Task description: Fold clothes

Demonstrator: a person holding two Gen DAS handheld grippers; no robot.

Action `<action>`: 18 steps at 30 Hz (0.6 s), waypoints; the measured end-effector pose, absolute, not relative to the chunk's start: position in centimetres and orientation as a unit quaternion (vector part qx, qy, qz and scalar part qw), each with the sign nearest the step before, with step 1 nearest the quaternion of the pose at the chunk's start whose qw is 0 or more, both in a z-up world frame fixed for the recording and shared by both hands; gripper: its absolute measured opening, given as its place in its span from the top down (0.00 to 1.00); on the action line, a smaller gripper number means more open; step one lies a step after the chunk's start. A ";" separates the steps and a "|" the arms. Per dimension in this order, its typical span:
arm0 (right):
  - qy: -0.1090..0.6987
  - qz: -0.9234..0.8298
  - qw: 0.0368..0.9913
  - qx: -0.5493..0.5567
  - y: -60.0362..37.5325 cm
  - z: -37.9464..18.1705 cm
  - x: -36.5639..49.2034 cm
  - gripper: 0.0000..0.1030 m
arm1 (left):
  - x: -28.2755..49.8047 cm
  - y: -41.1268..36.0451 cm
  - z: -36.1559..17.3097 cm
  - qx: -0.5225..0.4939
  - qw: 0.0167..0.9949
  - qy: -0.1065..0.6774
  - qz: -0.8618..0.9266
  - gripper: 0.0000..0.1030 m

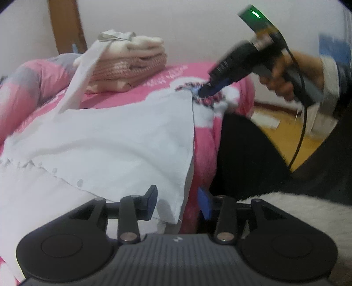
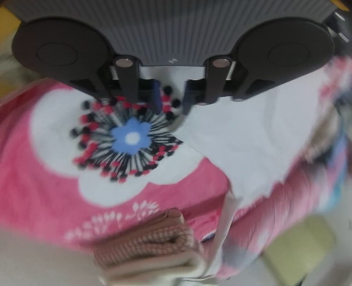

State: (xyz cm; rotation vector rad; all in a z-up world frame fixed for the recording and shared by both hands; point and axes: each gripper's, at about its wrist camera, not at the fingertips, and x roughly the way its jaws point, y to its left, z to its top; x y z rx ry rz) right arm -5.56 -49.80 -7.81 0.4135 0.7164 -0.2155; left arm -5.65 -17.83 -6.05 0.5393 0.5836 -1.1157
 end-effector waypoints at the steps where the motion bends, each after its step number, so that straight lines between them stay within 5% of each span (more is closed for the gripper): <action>1: 0.342 -0.121 0.918 0.159 -49.2 -7.0 -5.8 0.77 | -5.5 -17.6 -5.9 0.241 0.776 0.270 -0.517 0.56; 10: 0.263 0.055 0.963 -0.017 -41.0 -1.7 2.6 0.76 | -3.4 -19.0 -8.0 0.200 0.769 0.305 -0.525 0.56; 18: 0.331 0.233 0.910 -0.094 -31.0 -4.7 17.0 0.77 | -2.5 -18.1 -8.6 0.143 0.769 0.317 -0.536 0.57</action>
